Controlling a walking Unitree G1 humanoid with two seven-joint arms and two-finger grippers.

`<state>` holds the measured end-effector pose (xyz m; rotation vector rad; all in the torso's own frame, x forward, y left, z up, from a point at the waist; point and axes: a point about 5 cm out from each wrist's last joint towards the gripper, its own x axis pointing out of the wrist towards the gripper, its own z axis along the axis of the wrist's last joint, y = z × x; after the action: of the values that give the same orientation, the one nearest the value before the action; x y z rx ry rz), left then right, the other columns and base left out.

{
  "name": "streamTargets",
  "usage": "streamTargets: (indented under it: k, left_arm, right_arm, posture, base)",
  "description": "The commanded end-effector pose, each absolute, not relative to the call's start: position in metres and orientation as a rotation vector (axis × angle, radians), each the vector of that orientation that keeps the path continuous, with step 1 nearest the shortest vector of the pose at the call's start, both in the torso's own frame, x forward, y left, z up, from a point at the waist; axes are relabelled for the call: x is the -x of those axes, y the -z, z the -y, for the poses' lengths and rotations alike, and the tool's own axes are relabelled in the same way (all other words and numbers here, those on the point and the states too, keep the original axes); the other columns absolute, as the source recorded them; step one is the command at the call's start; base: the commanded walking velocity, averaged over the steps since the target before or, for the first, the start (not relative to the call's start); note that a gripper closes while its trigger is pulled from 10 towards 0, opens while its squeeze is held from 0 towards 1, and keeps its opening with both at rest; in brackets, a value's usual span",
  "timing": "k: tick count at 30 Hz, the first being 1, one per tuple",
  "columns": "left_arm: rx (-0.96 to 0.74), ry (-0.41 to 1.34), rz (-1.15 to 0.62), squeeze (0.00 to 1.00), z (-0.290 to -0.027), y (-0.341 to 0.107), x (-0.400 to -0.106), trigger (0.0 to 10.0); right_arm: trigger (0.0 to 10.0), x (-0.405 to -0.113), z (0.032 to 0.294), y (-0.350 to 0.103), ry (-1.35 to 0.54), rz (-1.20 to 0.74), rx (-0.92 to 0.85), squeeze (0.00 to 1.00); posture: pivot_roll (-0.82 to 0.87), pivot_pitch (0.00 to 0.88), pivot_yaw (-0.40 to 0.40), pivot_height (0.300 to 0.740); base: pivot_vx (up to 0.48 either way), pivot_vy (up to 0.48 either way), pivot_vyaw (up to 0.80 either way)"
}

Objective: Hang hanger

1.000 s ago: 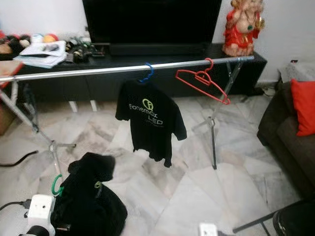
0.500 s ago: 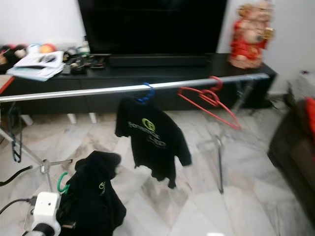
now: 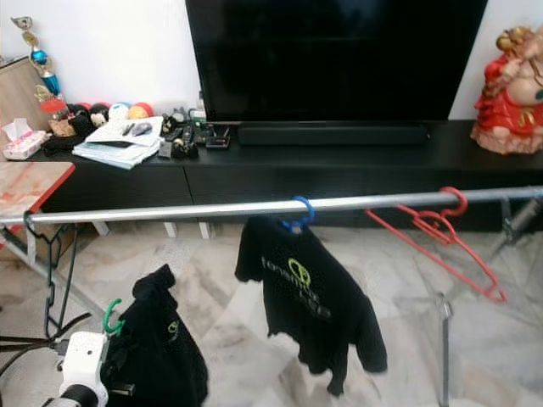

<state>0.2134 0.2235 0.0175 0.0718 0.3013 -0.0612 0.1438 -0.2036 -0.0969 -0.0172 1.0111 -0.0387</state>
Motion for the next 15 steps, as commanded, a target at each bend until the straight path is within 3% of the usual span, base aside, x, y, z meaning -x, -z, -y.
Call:
streamTargets:
  k: [1, 7, 15]
  left_arm:
    - [-0.087, 0.046, -0.285, 0.00, -0.229, -0.021, -0.214, 10.0]
    - [-0.089, 0.058, -0.281, 0.00, -0.227, -0.022, -0.215, 10.0]
    - [-0.117, 0.070, -0.294, 0.00, -0.225, -0.020, -0.215, 10.0]
  right_arm:
    - [10.0, -0.148, 0.193, 0.097, 0.005, -1.001, 0.005, 0.00]
    - [10.0, -0.155, 0.190, 0.095, -0.009, -0.987, -0.003, 0.00]
    - [10.0, -0.159, 0.189, 0.093, -0.034, -0.983, -0.010, 0.00]
  posture:
    - [-0.04, 0.000, 0.037, 0.740]
    - [-0.04, 0.006, 0.035, 0.740]
    - [-0.04, 0.023, 0.030, 0.740]
  base:
    - [0.435, 0.000, 0.00]
    - [0.427, 0.000, 0.00]
    - [0.000, -0.038, 0.00]
